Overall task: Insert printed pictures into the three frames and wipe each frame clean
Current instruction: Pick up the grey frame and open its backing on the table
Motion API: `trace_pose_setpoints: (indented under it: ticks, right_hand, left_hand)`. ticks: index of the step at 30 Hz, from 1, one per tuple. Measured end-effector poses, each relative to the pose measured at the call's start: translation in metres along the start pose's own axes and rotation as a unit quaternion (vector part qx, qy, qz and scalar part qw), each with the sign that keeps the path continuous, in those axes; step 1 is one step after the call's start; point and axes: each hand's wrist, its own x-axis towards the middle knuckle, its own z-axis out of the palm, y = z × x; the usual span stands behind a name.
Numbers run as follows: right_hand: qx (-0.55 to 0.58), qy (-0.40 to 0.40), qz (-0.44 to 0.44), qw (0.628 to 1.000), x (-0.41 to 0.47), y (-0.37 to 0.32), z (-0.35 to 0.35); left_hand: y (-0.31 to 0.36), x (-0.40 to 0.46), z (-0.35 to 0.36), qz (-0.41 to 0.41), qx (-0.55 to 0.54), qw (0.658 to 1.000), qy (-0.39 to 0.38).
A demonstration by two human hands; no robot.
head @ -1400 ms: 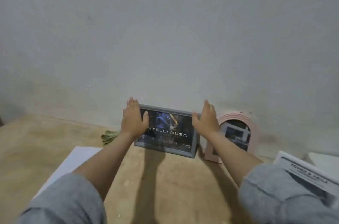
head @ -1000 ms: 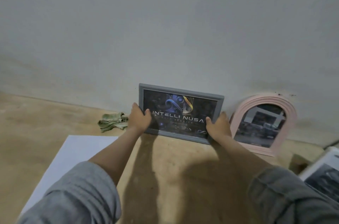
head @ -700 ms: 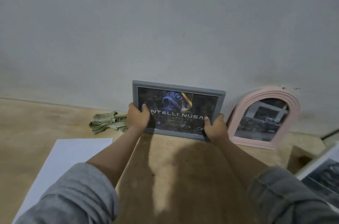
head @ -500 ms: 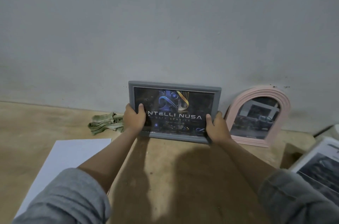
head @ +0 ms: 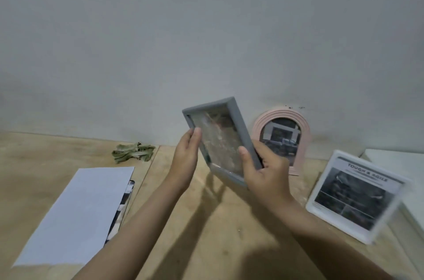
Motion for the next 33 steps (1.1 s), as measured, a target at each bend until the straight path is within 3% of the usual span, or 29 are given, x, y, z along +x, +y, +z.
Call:
trace_pose_setpoints:
  ticks: [4,8,12,14,16,19,21,24,29,33]
  right_hand:
    - [-0.042,-0.004,-0.052,0.998,-0.041,-0.016,0.01]
    - [-0.034,-0.024,-0.065,0.997,-0.065,-0.026,0.018]
    - [-0.007,-0.089,-0.069,0.994,-0.071,-0.02,0.017]
    - [-0.005,-0.105,0.003,0.994,-0.072,-0.002,0.009]
    - [-0.025,-0.12,0.143,0.982,-0.074,0.031,-0.003]
    - [-0.105,-0.141,0.359,0.917,-0.075,0.075,-0.023]
    - [-0.055,-0.117,0.437,0.89,-0.075,0.088,-0.034]
    - [0.014,-0.106,0.461,0.881,-0.085,0.098,-0.044]
    - [-0.043,-0.063,0.496,0.865,-0.109,0.113,-0.057]
    - [-0.087,-0.025,0.518,0.851,-0.12,0.122,-0.062]
  left_hand:
    - [0.033,-0.061,0.032,0.101,0.048,0.993,0.033]
    - [0.029,-0.07,0.038,0.072,0.099,0.979,0.16]
    - [0.023,-0.07,0.023,0.045,0.07,0.978,0.194]
    - [0.02,-0.068,0.007,0.041,0.056,0.979,0.19]
    - [0.016,-0.066,-0.015,0.024,0.033,0.98,0.194]
    - [0.008,-0.068,-0.045,0.001,-0.017,0.987,0.157]
    - [0.001,-0.07,-0.056,-0.018,-0.049,0.991,0.121]
    - [-0.013,-0.071,-0.058,-0.048,-0.035,0.993,0.102]
    - [-0.047,-0.064,-0.05,-0.129,0.103,0.976,0.145]
    - [-0.096,-0.076,-0.044,-0.231,0.22,0.942,0.102]
